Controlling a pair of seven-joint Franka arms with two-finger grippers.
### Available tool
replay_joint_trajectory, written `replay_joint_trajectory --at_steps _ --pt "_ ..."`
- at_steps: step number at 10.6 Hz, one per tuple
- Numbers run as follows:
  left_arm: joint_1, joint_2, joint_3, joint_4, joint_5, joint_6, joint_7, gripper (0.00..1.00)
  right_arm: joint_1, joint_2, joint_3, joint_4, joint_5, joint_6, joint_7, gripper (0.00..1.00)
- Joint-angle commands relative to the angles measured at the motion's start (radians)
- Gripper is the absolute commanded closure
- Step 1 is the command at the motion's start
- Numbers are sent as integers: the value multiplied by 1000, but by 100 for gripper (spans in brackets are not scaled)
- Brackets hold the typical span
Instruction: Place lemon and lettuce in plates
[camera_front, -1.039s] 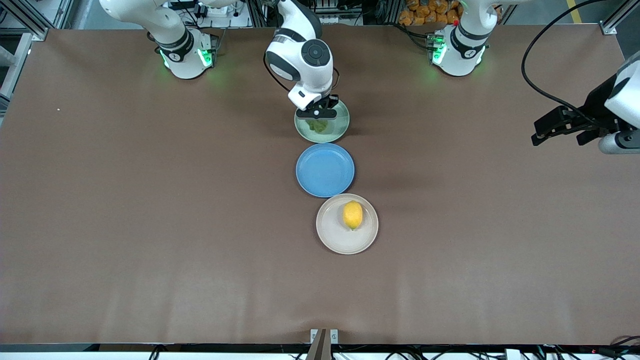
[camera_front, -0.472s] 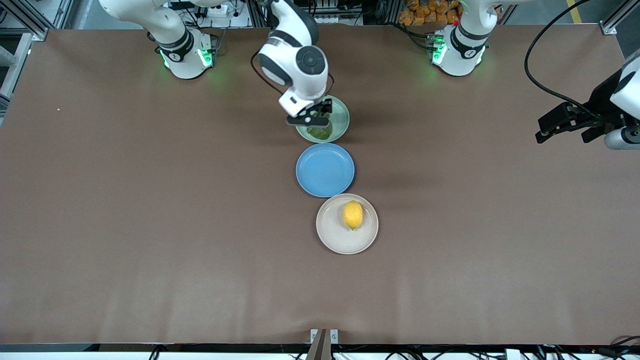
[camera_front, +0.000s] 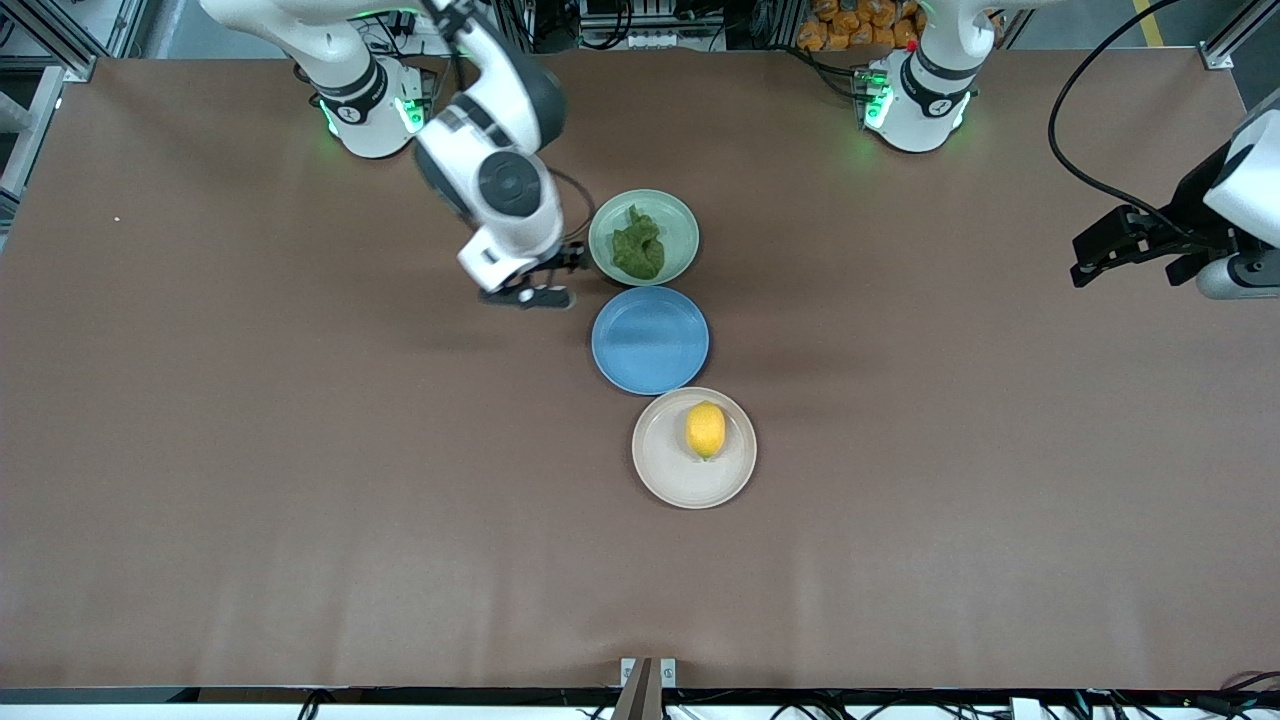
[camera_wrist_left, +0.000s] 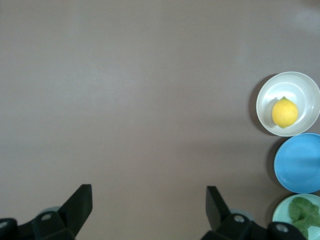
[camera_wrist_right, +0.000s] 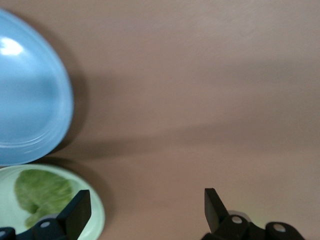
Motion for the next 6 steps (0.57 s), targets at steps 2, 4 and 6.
replay_joint_trajectory --at_steps 2,4,6 --pt "8 -23 -8 -19 24 -6 21 0 -147 -68 -17 -14 -4 -44 -171 0" --pt "8 -17 -9 -19 24 -1 21 0 -177 -87 -71 -12 -4 -44 -242 0" --pt "8 -17 -9 -18 22 -1 23 0 -207 -108 -146 -11 -4 -41 -363 0"
